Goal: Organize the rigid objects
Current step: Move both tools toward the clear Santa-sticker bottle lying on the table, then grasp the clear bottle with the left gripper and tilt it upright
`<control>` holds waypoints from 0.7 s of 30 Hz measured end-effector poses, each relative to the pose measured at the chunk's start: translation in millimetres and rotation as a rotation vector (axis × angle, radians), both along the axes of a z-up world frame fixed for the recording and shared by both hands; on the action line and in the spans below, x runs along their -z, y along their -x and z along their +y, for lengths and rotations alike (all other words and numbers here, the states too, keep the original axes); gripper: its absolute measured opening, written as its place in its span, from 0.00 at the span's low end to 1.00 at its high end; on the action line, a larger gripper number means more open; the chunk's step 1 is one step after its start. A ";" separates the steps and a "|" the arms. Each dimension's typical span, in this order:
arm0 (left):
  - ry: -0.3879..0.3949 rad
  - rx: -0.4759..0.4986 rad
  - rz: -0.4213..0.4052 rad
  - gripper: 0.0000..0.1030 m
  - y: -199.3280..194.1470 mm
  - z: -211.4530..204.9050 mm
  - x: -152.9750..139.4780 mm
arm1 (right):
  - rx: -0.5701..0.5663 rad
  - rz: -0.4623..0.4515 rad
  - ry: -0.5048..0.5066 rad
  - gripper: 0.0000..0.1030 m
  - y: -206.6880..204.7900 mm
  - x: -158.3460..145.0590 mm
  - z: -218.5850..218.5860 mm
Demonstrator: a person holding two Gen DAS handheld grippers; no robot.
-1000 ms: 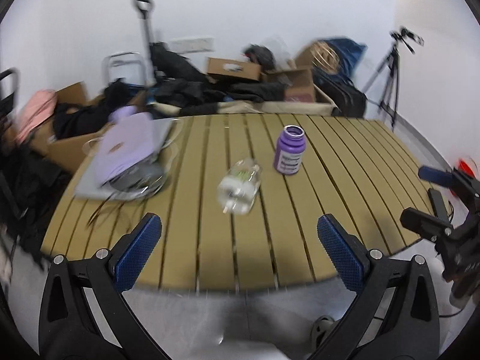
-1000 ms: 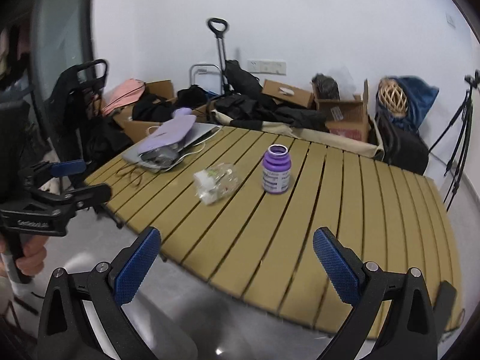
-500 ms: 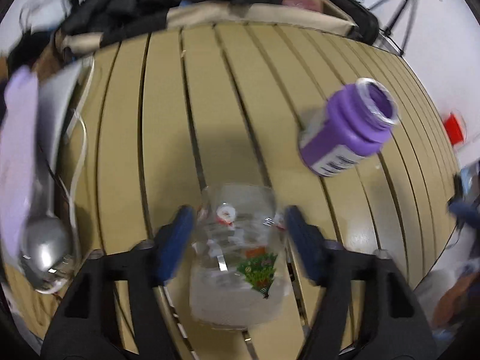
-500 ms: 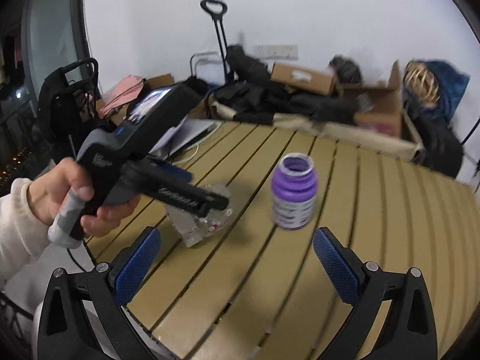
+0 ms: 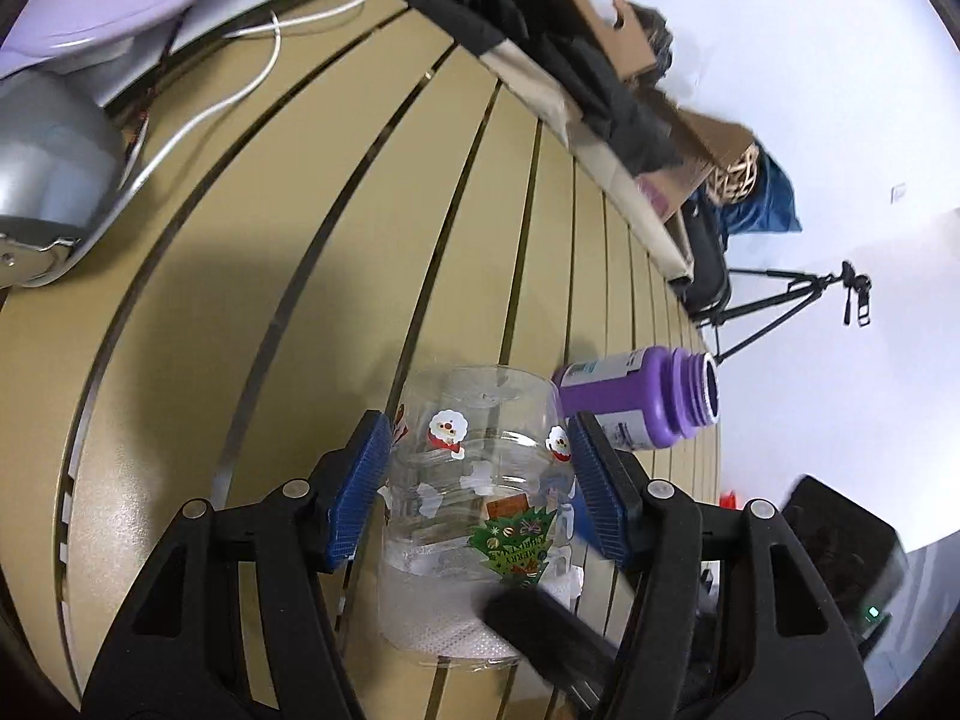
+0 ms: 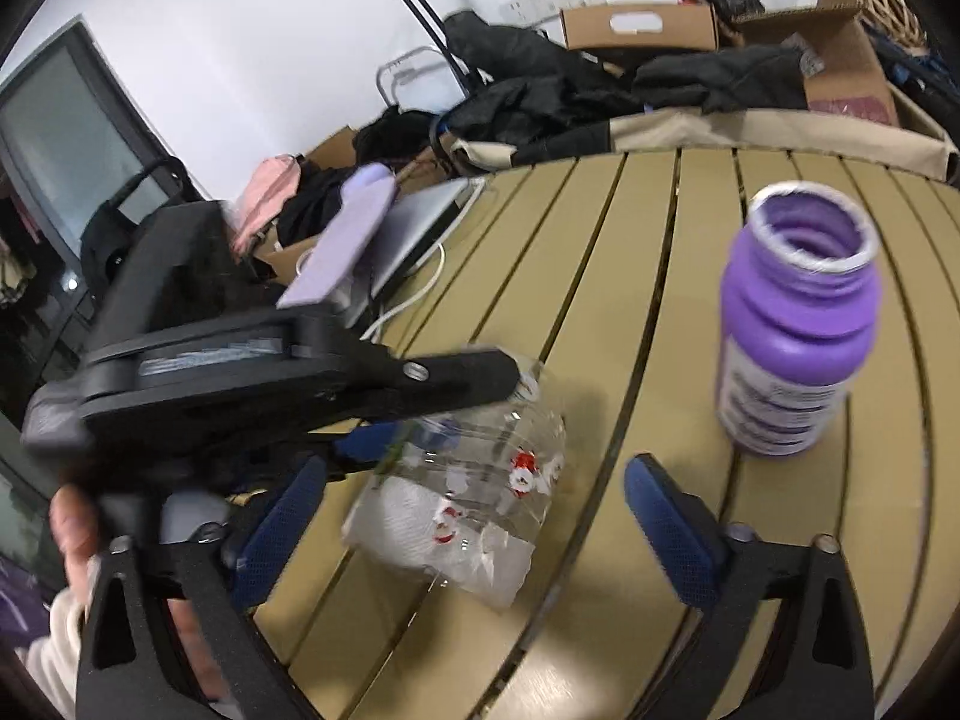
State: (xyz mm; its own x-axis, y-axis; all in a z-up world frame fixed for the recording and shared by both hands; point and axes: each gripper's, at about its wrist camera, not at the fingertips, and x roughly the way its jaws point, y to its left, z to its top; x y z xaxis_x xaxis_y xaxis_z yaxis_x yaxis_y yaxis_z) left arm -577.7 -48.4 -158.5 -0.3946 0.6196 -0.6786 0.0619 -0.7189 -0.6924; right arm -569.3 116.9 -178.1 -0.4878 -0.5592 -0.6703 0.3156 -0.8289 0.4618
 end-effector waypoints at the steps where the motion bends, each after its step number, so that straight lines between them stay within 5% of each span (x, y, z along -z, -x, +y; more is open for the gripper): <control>1: 0.010 -0.001 -0.003 0.56 1.5 -0.9 -1.7 | 0.002 -0.019 0.007 0.68 1.7 4.1 -1.1; 4: -0.001 -0.004 -0.010 0.61 2.8 -7.3 -2.5 | -0.028 -0.011 -0.003 0.66 2.3 3.1 -4.5; 5: 0.030 -0.003 -0.015 0.73 11.4 -6.7 -2.1 | -0.047 0.005 -0.034 0.65 3.0 0.3 -7.2; 10: 0.325 0.076 0.130 0.76 23.9 -10.1 -24.9 | -0.305 0.189 -0.349 0.64 -10.1 -11.6 -44.5; 12: 0.302 0.126 0.132 0.75 29.7 -9.8 -24.3 | -0.389 0.261 -0.434 0.64 -18.9 -10.5 -57.3; 13: 0.286 0.151 0.120 0.73 30.9 -7.9 -21.5 | -0.423 0.292 -0.471 0.65 -24.3 -9.9 -62.7; 15: 0.324 0.208 0.108 0.42 31.2 0.9 -13.9 | -0.502 0.361 -0.543 0.67 -36.8 -5.6 -72.4; 21: 0.452 0.270 0.177 0.34 9.9 9.8 -18.1 | -0.583 0.457 -0.678 0.71 -61.7 5.9 -74.2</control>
State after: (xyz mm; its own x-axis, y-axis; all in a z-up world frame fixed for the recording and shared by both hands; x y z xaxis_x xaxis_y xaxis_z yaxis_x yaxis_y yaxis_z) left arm -587.6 -38.6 -140.4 -0.3943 0.3771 -0.8380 -0.2554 -0.9210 -0.2942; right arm -507.6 42.8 -184.0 -0.5497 -0.3624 -0.7526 0.7851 -0.5320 -0.3172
